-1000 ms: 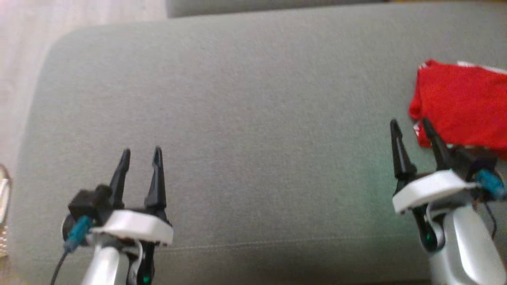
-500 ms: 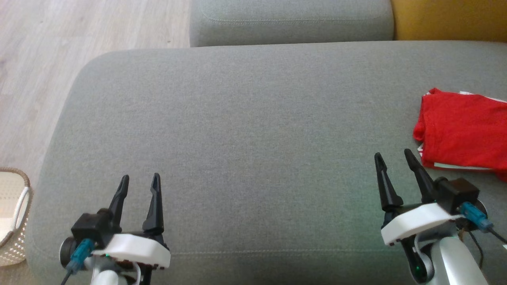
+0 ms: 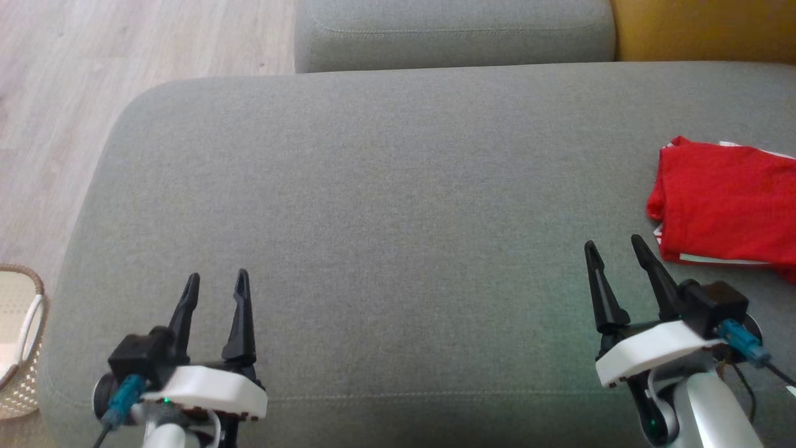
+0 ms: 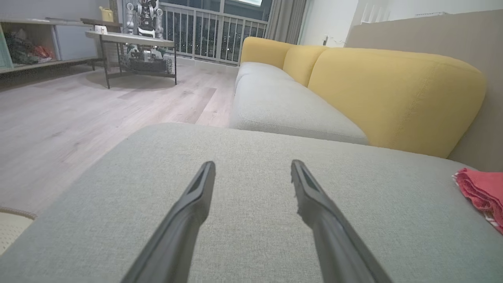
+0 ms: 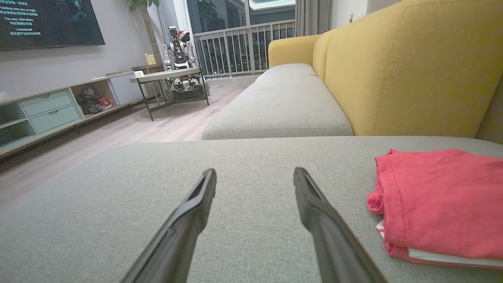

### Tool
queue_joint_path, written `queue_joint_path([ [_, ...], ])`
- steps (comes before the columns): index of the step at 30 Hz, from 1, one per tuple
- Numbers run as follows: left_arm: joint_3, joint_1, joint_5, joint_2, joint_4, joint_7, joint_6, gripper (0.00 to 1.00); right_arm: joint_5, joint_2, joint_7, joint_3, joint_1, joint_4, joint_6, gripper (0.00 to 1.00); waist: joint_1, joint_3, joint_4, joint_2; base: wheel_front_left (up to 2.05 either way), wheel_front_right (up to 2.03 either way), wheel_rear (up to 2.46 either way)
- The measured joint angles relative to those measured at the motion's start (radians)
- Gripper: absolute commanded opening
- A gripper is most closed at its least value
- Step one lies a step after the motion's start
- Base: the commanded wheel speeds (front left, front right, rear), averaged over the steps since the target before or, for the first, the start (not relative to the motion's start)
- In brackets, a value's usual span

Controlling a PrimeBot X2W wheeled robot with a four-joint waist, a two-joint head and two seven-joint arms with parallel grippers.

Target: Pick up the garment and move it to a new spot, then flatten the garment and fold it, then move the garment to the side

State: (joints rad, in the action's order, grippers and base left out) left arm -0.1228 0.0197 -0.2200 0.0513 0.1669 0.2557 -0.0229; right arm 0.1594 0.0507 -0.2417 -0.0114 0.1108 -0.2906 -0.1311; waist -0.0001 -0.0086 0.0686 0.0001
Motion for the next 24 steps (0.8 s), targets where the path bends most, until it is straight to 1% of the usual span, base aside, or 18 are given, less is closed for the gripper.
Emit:
queue_joint_path([
  [5, 0.005, 0.0, -0.036, -0.001, -0.008, 0.0, -0.006, 1.0, 0.0, 0.0, -0.001, 0.0, 0.0, -0.002, 0.0, 1.0, 0.0, 0.0, 0.001, 0.0, 0.0, 0.0, 0.0],
  [7, 0.006, 0.0, -0.066, -0.001, -0.01, 0.0, -0.035, 1.0, 0.0, 0.0, -0.001, -0.001, 0.0, -0.003, 0.0, 1.0, 0.0, 0.0, 0.001, 0.0, 0.0, 0.0, 0.0],
  [14, 0.042, 0.015, -0.127, -0.002, -0.04, 0.0, -0.067, 1.0, 0.0, 0.0, -0.006, -0.004, 0.0, -0.003, 0.0, 1.0, 0.0, 0.001, 0.001, 0.0, 0.0, 0.0, 0.0],
  [16, 0.042, 0.018, -0.126, -0.002, -0.043, 0.0, -0.071, 1.0, 0.0, 0.0, -0.006, -0.004, 0.0, -0.003, 0.0, 1.0, 0.0, 0.001, 0.001, 0.0, 0.0, 0.0, 0.0],
  [18, 0.032, 0.021, -0.126, -0.002, -0.031, 0.0, -0.084, 1.0, 0.002, 0.0, -0.006, -0.006, 0.0, -0.003, 0.0, 1.0, 0.0, 0.001, 0.001, 0.0, 0.0, 0.0, 0.0],
  [24, 0.035, 0.022, -0.161, -0.003, -0.014, 0.0, -0.092, 1.0, 0.01, 0.0, -0.006, -0.008, 0.0, -0.005, 0.0, 1.0, 0.0, 0.003, 0.001, 0.0, 0.0, 0.0, 0.0],
])
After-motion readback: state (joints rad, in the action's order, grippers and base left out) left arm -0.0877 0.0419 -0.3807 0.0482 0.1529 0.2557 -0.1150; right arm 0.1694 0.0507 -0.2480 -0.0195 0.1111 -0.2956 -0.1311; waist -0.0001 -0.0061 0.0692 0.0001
